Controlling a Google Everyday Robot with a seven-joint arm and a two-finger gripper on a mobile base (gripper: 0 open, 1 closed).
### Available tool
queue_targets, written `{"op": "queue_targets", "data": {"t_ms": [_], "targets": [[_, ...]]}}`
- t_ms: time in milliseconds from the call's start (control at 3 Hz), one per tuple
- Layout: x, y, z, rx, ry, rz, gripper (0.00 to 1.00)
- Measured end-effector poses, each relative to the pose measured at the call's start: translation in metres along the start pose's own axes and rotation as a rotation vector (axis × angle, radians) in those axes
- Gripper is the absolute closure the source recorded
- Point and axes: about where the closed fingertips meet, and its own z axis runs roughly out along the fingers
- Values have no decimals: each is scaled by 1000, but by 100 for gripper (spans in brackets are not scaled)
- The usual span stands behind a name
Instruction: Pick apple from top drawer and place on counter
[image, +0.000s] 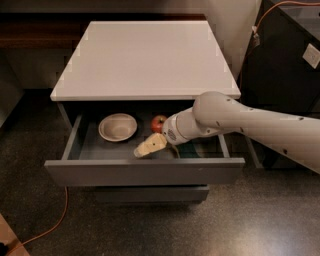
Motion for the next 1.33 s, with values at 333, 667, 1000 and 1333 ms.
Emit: {"op": "queue_targets", "data": {"t_ms": [333, 667, 1000, 1333], "targets": [[3, -13, 14, 39, 13, 75, 0], [2, -14, 14, 41, 14, 74, 0], [-1, -23, 23, 92, 30, 83, 0], [-5, -41, 28, 153, 31, 104, 0]]}}
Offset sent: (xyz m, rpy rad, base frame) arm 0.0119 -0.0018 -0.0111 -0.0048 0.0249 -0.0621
